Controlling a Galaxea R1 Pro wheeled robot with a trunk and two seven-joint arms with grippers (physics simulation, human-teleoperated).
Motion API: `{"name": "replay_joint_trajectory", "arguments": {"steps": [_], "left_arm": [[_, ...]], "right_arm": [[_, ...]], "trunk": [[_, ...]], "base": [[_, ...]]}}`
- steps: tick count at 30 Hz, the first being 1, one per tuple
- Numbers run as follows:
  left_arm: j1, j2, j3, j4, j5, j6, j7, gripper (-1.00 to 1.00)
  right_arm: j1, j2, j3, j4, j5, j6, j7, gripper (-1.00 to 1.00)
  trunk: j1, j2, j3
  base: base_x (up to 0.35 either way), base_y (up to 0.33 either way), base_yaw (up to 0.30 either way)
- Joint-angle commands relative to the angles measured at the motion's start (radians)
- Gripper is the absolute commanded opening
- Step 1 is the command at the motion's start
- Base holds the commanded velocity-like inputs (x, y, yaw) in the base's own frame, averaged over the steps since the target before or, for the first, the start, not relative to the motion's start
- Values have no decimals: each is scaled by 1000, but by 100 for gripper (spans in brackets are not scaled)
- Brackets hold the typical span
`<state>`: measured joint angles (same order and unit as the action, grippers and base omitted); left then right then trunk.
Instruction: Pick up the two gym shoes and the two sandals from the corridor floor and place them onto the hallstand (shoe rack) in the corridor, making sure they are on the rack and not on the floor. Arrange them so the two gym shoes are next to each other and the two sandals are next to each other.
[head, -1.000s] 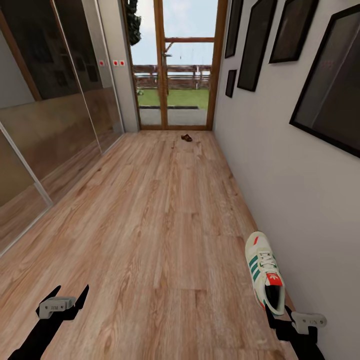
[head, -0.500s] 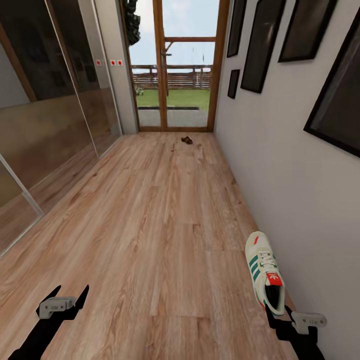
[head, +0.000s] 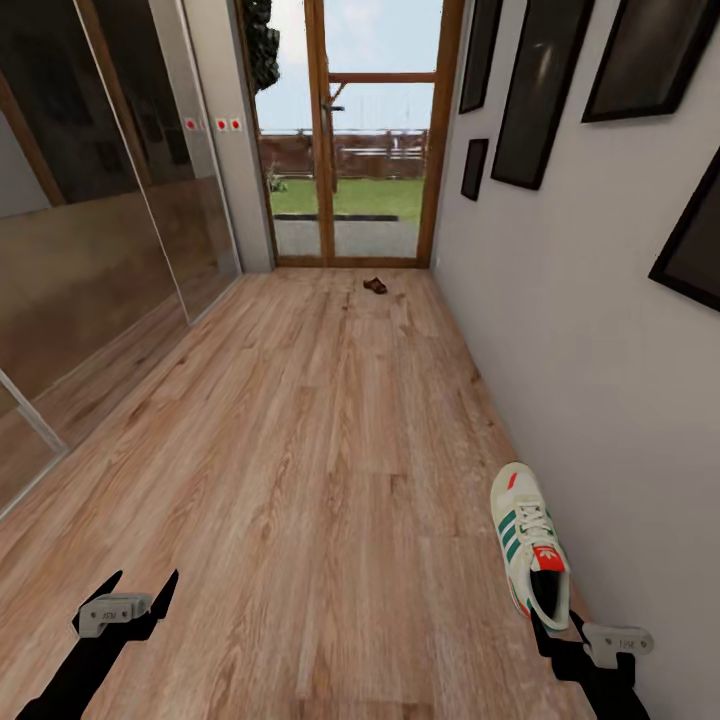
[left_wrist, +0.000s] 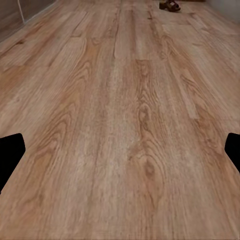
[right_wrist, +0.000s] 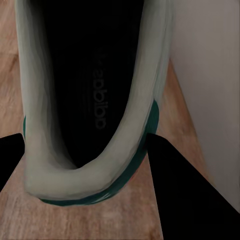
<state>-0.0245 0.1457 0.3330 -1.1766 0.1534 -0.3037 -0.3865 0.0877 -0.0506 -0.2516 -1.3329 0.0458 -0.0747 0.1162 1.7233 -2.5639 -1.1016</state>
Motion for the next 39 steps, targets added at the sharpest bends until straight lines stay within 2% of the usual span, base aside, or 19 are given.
{"name": "replay_joint_trajectory", "arguments": {"steps": [1,39], "left_arm": [[0,0,0,0,0,0,0,100],[0,0,0,0,0,0,0,100]], "right_arm": [[0,0,0,0,-2,0,-1,-100],[1,0,0,0,-1,0,-1,-100]], "trunk": [[0,0,0],[0,0,0]], "base": [[328,80,0],[328,133,0]]}}
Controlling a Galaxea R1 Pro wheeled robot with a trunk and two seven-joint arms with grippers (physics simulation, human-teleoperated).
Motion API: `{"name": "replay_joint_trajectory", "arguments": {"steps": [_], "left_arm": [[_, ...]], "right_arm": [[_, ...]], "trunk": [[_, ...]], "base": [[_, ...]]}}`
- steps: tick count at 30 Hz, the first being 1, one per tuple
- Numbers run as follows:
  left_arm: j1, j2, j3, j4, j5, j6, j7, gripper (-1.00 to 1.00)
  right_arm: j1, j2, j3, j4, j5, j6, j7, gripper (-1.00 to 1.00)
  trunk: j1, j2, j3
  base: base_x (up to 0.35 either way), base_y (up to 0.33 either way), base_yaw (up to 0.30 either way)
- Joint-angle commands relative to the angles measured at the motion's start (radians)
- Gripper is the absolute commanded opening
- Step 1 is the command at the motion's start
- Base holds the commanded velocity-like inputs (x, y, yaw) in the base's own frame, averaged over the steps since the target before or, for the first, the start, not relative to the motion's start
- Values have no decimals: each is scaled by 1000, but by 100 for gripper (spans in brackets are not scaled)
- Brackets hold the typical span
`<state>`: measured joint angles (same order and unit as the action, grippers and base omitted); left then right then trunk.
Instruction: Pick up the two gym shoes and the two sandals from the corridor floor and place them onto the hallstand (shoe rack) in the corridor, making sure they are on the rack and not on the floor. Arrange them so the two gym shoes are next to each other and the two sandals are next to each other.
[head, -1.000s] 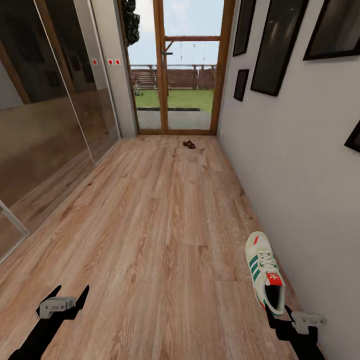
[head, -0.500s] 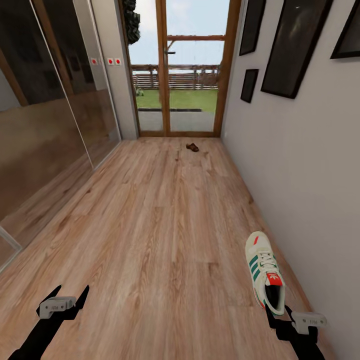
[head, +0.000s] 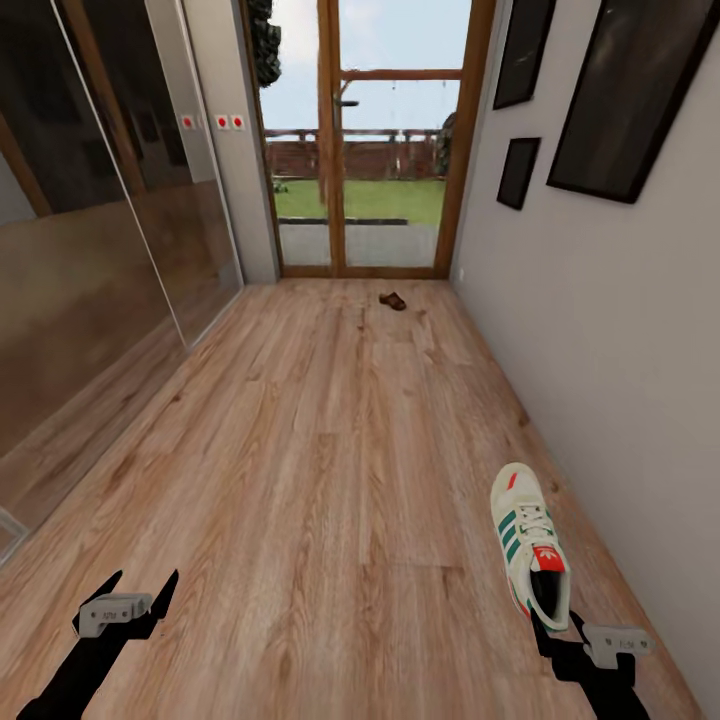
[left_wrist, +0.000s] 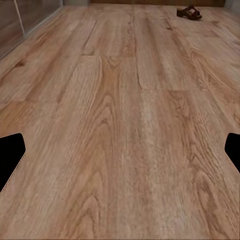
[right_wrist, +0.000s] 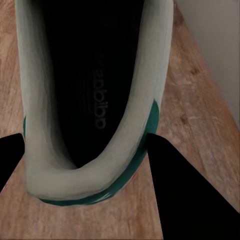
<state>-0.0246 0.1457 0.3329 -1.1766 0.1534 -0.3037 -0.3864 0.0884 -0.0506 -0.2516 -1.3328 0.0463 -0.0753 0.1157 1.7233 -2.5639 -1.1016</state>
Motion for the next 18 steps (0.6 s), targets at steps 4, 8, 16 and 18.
{"name": "replay_joint_trajectory", "arguments": {"steps": [4,8,16,18], "left_arm": [[0,0,0,0,0,0,0,100],[0,0,0,0,0,0,0,100],[0,0,0,0,0,0,0,100],[0,0,0,0,0,0,0,100]], "right_arm": [[0,0,0,1,-2,0,-1,-100],[0,0,0,1,-2,0,-1,-100],[0,0,0,0,-2,0,-1,-100],[0,0,0,0,-2,0,-1,-100]], "trunk": [[0,0,0],[0,0,0],[0,0,0],[0,0,0]], "base": [[328,145,0],[328,142,0],[328,131,0],[328,125,0]]}}
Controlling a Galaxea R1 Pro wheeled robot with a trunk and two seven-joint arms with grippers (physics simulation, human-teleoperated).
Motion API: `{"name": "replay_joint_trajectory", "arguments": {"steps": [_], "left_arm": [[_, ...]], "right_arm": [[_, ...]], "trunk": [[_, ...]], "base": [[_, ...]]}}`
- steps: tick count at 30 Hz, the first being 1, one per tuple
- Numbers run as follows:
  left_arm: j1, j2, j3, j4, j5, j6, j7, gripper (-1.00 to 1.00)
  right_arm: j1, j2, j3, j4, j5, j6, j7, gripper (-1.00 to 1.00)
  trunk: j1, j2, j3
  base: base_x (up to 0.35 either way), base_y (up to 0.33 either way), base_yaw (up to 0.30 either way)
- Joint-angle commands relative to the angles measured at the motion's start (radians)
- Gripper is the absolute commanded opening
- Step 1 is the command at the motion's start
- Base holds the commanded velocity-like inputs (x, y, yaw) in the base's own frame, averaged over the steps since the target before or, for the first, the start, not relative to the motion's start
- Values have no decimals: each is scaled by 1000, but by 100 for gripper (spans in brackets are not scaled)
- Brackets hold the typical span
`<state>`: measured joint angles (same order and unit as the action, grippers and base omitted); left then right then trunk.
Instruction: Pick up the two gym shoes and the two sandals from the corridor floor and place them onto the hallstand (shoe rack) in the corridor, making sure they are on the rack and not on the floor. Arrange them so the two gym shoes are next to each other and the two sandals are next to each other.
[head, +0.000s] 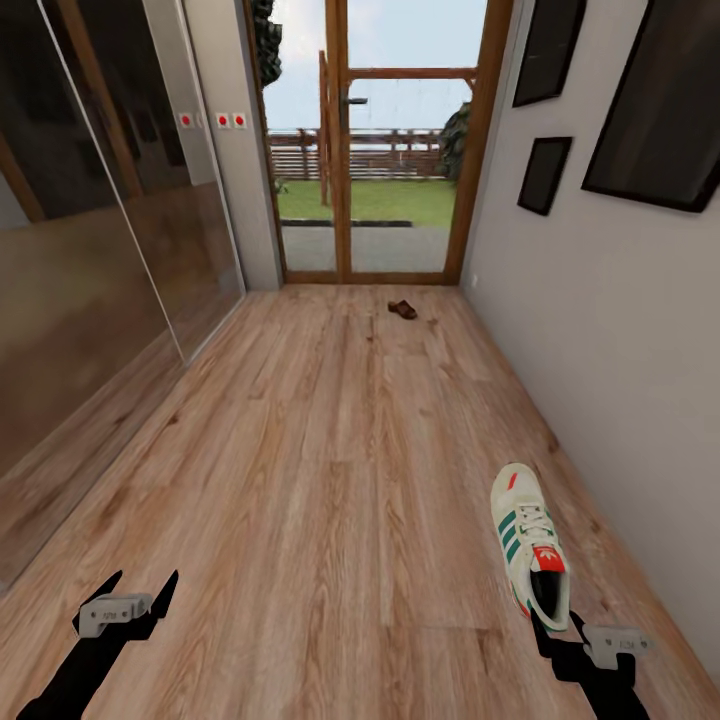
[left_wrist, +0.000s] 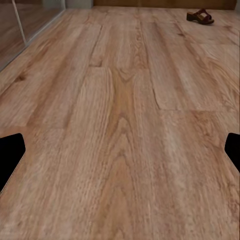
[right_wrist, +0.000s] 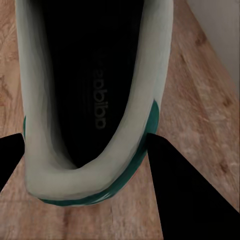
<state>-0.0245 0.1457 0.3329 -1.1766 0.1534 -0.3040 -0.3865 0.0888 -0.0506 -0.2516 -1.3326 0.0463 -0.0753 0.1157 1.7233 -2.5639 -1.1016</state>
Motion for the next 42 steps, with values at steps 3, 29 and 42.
{"name": "replay_joint_trajectory", "arguments": {"steps": [3,29,42], "left_arm": [[0,0,0,0,0,-1,0,100],[0,0,0,0,0,-2,0,100],[0,0,0,0,0,-3,0,100]], "right_arm": [[0,0,0,0,-2,0,-1,-100],[0,0,0,0,-1,0,-1,-100],[0,0,0,1,-1,0,-1,-100]], "trunk": [[0,0,0],[0,0,0],[0,0,0]], "base": [[328,115,0],[328,45,0],[328,2,0]]}}
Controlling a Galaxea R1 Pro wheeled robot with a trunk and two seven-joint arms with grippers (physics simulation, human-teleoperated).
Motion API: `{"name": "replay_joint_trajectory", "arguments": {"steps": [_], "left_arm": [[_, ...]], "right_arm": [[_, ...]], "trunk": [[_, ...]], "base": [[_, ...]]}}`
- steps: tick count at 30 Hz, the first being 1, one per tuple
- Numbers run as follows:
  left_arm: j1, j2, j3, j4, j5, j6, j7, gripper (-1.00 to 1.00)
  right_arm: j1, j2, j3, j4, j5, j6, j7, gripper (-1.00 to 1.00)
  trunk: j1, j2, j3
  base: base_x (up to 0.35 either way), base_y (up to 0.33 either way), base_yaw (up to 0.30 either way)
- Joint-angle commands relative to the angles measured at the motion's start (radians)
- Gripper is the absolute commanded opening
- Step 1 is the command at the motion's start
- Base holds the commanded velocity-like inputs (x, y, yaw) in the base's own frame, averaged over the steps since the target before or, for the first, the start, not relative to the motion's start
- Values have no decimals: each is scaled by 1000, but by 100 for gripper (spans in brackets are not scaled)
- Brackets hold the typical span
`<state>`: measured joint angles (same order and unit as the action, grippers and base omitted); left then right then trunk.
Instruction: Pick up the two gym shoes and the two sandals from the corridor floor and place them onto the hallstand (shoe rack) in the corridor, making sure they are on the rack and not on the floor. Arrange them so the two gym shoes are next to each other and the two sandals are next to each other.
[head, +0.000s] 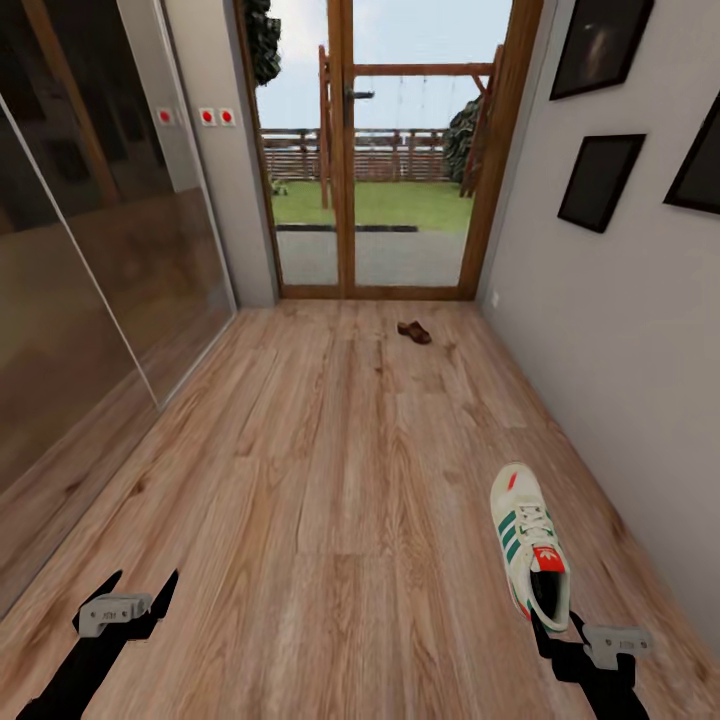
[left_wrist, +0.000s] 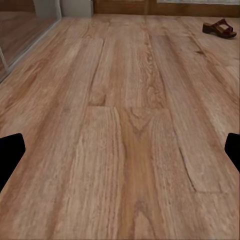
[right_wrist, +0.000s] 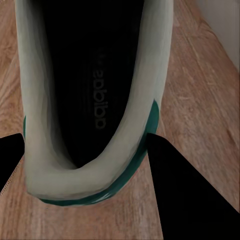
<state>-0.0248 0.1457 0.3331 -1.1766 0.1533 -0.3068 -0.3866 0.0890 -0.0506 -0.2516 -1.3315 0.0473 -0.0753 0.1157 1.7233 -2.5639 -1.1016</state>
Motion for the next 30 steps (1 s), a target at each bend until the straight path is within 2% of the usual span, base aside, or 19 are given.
{"name": "replay_joint_trajectory", "arguments": {"steps": [1,30], "left_arm": [[0,0,0,0,0,0,0,100],[0,0,1,0,0,0,0,100]], "right_arm": [[0,0,0,0,-2,0,-1,-100],[0,0,0,13,-1,0,-1,-100]], "trunk": [[0,0,0],[0,0,0]], "base": [[328,0,0],[328,3,0]]}}
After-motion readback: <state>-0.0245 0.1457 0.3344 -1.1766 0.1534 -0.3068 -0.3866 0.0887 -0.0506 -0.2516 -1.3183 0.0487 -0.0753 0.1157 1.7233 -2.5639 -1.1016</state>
